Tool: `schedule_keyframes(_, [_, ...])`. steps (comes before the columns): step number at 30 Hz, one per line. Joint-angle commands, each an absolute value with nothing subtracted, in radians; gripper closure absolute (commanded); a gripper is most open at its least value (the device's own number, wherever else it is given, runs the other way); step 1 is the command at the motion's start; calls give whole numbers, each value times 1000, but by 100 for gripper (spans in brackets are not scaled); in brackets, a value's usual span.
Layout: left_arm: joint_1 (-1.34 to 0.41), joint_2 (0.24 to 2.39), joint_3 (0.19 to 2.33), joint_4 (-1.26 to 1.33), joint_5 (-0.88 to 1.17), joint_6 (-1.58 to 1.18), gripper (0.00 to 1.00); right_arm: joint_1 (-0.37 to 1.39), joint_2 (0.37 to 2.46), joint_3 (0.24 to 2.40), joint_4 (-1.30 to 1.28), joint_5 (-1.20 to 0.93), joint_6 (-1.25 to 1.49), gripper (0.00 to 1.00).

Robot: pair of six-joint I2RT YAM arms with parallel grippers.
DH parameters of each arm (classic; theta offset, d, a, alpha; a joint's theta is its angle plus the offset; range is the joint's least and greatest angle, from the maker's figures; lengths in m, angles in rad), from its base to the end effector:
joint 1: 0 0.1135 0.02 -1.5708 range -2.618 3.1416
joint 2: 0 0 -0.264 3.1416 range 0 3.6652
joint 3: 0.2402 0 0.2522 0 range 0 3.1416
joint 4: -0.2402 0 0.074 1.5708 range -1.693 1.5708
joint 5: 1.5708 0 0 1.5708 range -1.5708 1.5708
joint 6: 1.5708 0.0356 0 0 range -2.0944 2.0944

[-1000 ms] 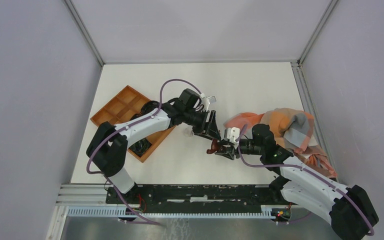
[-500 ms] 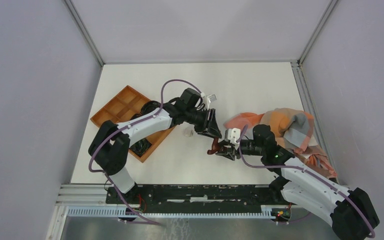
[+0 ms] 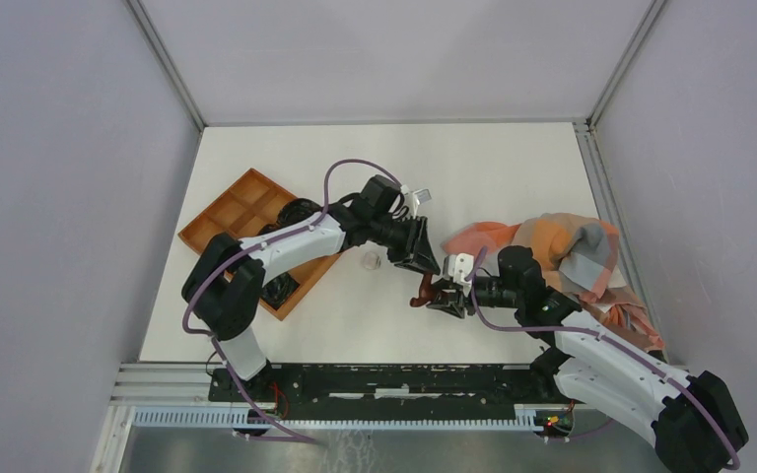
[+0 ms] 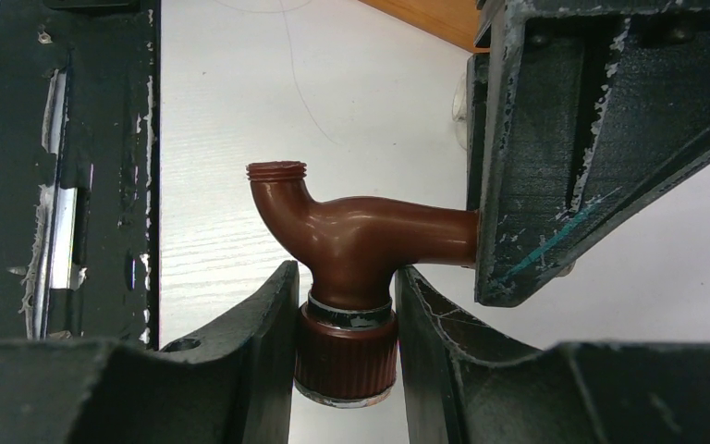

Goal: Install the water faucets

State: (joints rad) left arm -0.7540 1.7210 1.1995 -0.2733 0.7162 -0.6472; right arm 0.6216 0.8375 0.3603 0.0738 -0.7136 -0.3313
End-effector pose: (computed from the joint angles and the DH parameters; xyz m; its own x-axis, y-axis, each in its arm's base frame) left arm 0.2555 -0.2720 0.2325 -0.9285 0.2481 -0.2763 0.3657 0.4821 -0.7961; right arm 0.1338 0.1245 0.2108 0.0006 -0.3020 -0.9533 -0.9829 0.1753 -0.0562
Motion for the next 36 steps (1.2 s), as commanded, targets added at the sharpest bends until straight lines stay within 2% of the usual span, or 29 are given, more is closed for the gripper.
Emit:
schedule_keyframes(1, [-762,1742,1236,-247,737,-670,97,627,825,397,124,-729,-351,100])
schedule_keyframes(3, [-761,1743,1241,-248,733,-668,98,627,824,402,123,-717,-336,100])
schedule_keyframes(4, [-760,1739,1246,-252,722,-666,98,627,824,407,122,-696,-314,93])
schedule_keyframes(5, [-757,1731,1252,-260,707,-662,98,627,825,412,123,-671,-289,80])
schedule_keyframes(6, [-750,1722,1256,-268,687,-654,98,627,825,420,118,-648,-261,71])
schedule_keyframes(10, [-695,1656,1237,-226,636,-666,98,626,796,470,93,-519,-114,50])
schedule_keyframes(12, [-663,1602,1185,-133,615,-710,98,626,767,494,82,-423,-41,46])
schedule_keyframes(13, [-650,1573,1155,-78,605,-732,98,626,752,500,81,-369,-6,41])
schedule_keyframes(16, [-630,1493,1082,64,547,-775,98,623,686,502,93,-239,142,14])
schedule_keyframes(18, [-628,1450,1043,145,514,-792,98,623,637,489,127,-161,249,2])
schedule_keyframes(23, [-628,1360,922,422,477,-850,98,617,550,369,318,-60,619,2])
schedule_keyframes(28, [-628,1295,790,731,414,-940,98,616,549,110,882,-73,951,2])
schedule_keyframes(30, [-628,1288,743,818,394,-978,98,616,588,58,1036,-61,1010,2])
schedule_keyframes(36, [-638,1289,695,926,370,-1026,98,644,690,19,1241,37,1056,2])
